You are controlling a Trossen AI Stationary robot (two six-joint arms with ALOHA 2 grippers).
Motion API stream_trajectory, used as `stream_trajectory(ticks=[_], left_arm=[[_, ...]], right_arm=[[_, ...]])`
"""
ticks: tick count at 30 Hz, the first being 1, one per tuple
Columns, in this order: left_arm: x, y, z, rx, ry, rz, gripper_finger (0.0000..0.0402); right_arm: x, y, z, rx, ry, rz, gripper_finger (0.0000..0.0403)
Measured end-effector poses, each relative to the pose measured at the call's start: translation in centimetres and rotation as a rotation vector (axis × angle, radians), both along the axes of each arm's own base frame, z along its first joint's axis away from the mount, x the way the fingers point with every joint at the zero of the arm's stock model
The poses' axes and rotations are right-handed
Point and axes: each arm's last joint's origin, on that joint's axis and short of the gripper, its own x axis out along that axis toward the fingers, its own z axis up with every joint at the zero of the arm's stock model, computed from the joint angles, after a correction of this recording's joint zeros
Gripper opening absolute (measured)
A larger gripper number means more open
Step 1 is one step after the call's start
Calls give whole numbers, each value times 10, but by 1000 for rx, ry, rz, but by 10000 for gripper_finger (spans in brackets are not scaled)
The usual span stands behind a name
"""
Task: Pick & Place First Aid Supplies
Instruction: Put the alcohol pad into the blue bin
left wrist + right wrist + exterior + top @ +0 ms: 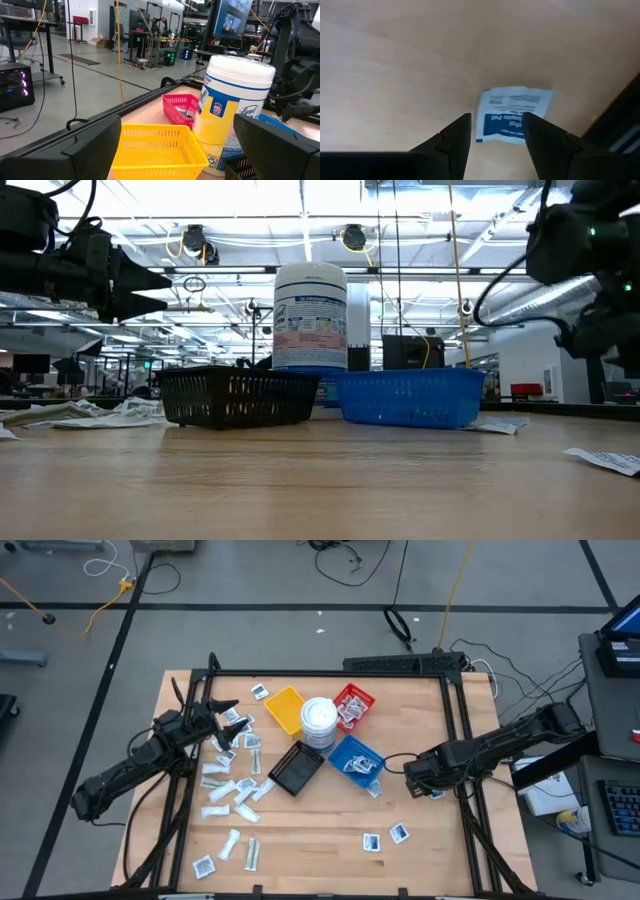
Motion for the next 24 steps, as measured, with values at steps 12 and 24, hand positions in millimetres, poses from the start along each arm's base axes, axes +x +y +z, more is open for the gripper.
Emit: stream_trajectory(ticks=[12,24], left_arm=[[0,0,0,0,0,0,392],[0,0,0,-1,0,0,392]], right_arm=[[-4,0,-17,49,-37,-42,95],[2,1,-9,55,-57,-1,3]])
